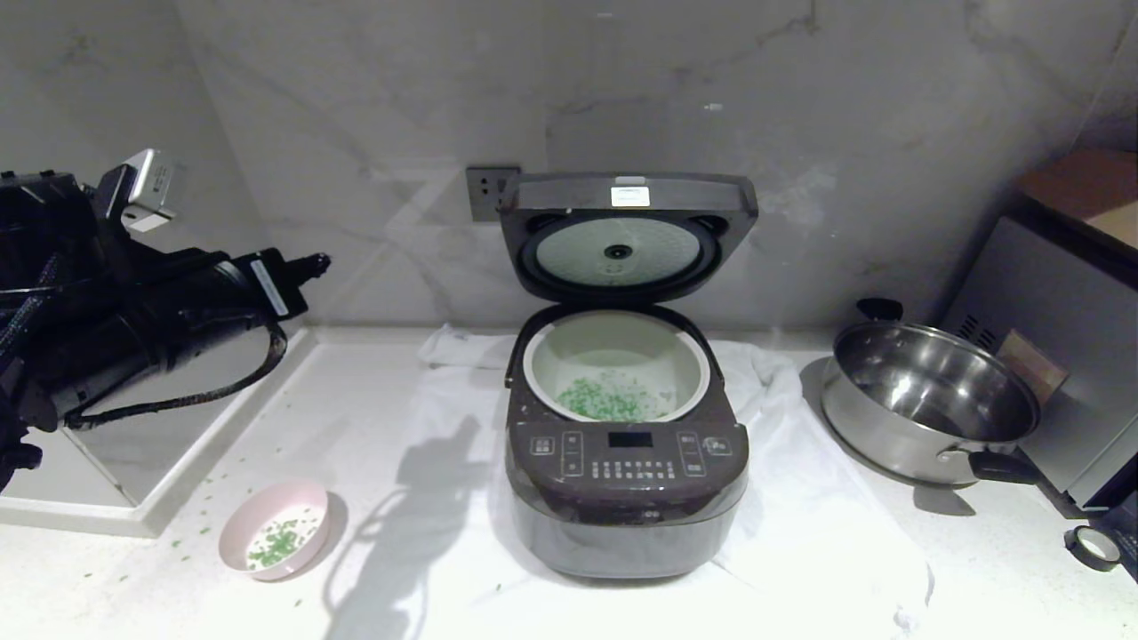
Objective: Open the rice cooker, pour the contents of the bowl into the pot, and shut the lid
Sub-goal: Turn on the tap
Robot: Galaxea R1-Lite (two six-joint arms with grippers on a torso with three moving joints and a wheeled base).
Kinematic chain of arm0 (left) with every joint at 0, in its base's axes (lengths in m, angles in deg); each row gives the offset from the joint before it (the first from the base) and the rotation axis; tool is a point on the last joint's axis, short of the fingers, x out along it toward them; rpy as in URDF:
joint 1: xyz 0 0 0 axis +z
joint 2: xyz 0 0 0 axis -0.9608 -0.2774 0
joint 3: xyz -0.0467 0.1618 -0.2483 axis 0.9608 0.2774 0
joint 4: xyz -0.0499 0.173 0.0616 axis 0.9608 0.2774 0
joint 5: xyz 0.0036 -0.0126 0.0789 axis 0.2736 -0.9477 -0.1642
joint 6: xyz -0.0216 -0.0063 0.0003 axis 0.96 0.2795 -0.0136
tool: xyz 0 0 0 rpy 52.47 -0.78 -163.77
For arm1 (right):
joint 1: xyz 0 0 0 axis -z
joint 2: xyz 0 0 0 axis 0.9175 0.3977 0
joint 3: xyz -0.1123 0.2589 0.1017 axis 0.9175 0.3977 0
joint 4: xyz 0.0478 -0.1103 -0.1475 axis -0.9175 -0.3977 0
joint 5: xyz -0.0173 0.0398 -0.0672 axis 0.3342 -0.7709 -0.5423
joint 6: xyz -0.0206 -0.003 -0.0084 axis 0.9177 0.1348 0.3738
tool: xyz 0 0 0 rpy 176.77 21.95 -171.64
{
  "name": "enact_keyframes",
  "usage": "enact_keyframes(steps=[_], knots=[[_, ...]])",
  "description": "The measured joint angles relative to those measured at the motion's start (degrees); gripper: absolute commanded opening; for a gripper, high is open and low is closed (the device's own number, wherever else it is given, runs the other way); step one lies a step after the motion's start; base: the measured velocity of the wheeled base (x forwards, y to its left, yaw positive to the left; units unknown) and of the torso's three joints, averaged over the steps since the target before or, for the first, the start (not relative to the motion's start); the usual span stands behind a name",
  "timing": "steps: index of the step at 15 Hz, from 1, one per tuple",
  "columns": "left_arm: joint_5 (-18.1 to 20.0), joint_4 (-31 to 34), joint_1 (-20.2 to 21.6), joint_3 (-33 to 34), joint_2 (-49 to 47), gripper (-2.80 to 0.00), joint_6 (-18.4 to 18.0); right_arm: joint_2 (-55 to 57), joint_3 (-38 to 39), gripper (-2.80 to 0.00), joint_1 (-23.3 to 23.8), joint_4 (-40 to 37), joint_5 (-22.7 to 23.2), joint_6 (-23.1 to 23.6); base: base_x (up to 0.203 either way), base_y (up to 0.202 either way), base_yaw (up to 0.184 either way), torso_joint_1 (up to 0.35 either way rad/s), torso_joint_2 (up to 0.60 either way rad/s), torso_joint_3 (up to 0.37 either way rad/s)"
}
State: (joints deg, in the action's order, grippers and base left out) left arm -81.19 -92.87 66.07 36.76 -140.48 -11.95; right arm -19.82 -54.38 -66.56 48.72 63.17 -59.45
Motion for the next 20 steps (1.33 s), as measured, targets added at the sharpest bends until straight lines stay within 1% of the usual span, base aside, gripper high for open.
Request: enact_keyframes(steps=[4,5,8,10,12,13,18,20], knots=[[0.0,-0.7,2.3,6.9,1.0,-2.8,-6.5,0.0,0.0,-2.8,0.0,0.1,0.0,0.4,0.0,0.0,0.0,0.0,0.0,0.0],[0.0,-0.7,3.1,8.0,1.2,-2.8,-7.0,0.0,0.0,-2.8,0.0,0.1,0.1,0.5,0.0,0.0,0.0,0.0,0.0,0.0],[0.9,-0.6,5.7,12.1,2.0,-2.8,-7.9,0.0,0.0,-2.8,0.0,0.1,0.1,0.5,0.0,0.0,0.0,0.0,0.0,0.0],[4.1,-0.5,7.9,14.7,3.0,-2.8,-8.9,0.0,0.0,-2.8,0.0,0.1,0.1,0.5,0.0,0.0,0.0,0.0,0.0,0.0],[6.7,-0.2,10.0,16.7,4.9,-2.8,-9.0,0.0,0.0,-2.8,0.0,0.1,0.1,0.4,0.0,0.0,0.0,0.0,0.0,0.0],[7.3,0.0,10.7,18.1,5.8,-2.8,-9.0,0.0,0.0,-2.8,0.0,0.1,0.1,0.5,0.0,0.0,0.0,0.0,0.0,0.0],[8.4,-0.2,11.2,21.4,7.2,-2.8,-9.2,0.0,0.0,-2.8,0.0,0.1,0.1,0.4,0.0,0.0,0.0,0.0,0.0,0.0],[10.0,-0.5,11.2,22.5,8.3,-2.8,-9.2,0.0,0.0,-2.8,0.0,0.1,0.1,0.5,0.0,0.0,0.0,0.0,0.0,0.0]])
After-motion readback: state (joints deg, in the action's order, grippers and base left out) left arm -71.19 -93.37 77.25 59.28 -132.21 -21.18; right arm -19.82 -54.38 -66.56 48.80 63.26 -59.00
